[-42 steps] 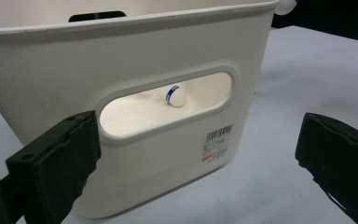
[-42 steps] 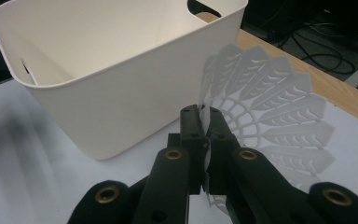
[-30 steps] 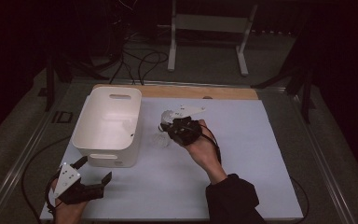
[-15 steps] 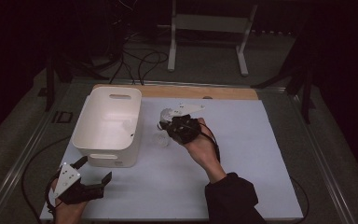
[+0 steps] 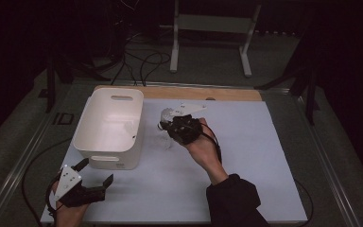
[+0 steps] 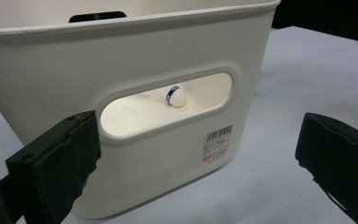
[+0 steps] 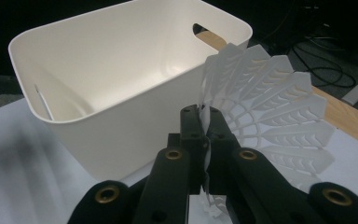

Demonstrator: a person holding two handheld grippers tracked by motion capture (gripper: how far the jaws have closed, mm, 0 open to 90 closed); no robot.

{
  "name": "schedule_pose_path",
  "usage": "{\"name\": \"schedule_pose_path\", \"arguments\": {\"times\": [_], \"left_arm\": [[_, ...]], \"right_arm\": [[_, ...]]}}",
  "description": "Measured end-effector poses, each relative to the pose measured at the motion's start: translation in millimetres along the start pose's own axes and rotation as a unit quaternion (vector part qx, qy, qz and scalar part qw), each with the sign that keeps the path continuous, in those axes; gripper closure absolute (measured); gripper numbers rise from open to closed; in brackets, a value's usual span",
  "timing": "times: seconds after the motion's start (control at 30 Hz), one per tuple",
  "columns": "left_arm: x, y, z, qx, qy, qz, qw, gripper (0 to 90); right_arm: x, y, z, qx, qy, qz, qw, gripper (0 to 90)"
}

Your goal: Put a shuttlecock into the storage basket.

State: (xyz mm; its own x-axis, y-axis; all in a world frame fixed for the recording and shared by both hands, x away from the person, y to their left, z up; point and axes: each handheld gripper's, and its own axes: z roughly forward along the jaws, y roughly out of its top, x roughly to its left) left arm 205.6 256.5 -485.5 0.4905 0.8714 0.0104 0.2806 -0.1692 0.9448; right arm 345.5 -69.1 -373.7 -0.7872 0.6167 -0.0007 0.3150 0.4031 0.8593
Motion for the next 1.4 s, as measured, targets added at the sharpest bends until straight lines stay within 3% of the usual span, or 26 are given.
{"name": "schedule_pose_path", "arguments": {"times": [1.4], "left_arm": [[0.0, 0.0, -0.1, -0.001, 0.0, 0.0, 1.0, 0.8]], "right_arm": [[3.8, 18.0, -1.1, -0.019, 0.001, -0.004, 0.9998, 88.4]]}}
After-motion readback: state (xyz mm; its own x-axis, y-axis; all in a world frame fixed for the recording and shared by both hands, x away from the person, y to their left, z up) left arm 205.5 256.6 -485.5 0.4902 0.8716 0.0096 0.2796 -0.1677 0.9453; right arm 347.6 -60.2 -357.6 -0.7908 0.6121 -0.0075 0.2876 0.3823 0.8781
